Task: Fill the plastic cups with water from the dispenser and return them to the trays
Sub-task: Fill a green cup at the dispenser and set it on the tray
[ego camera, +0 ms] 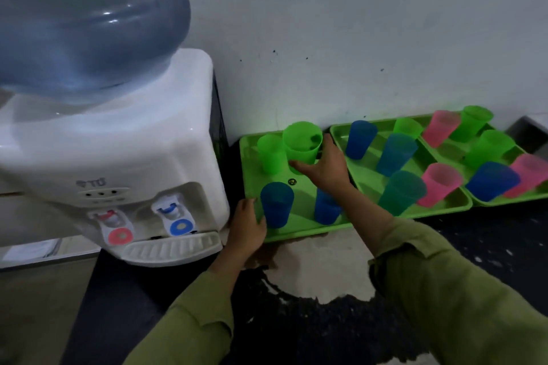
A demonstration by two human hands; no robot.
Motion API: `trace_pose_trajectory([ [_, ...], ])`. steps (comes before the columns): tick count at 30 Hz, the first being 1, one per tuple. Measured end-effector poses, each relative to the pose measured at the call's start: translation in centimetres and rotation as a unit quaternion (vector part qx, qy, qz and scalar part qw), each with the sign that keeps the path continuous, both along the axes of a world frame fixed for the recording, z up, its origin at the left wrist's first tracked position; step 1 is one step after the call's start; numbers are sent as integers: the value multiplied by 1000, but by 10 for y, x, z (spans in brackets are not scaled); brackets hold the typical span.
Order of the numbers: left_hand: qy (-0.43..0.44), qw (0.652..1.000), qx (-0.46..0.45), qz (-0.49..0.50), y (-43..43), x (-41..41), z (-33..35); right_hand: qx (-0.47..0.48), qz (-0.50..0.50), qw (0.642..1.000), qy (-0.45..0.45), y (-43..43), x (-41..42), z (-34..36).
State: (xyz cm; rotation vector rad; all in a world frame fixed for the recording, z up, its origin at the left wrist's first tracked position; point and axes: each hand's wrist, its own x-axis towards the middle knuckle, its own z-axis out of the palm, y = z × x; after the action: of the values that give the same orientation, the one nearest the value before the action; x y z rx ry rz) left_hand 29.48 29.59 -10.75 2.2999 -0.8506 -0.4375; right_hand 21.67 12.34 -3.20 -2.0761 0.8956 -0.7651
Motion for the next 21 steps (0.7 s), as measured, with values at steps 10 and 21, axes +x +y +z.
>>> trace_pose_trajectory([
  [10, 14, 999, 21, 46, -27, 16, -18, 53, 26, 985, 162, -103, 32, -38],
  [21, 29, 995, 12, 90, -34, 19, -19, 121, 31, 972, 201, -128, 34, -76],
])
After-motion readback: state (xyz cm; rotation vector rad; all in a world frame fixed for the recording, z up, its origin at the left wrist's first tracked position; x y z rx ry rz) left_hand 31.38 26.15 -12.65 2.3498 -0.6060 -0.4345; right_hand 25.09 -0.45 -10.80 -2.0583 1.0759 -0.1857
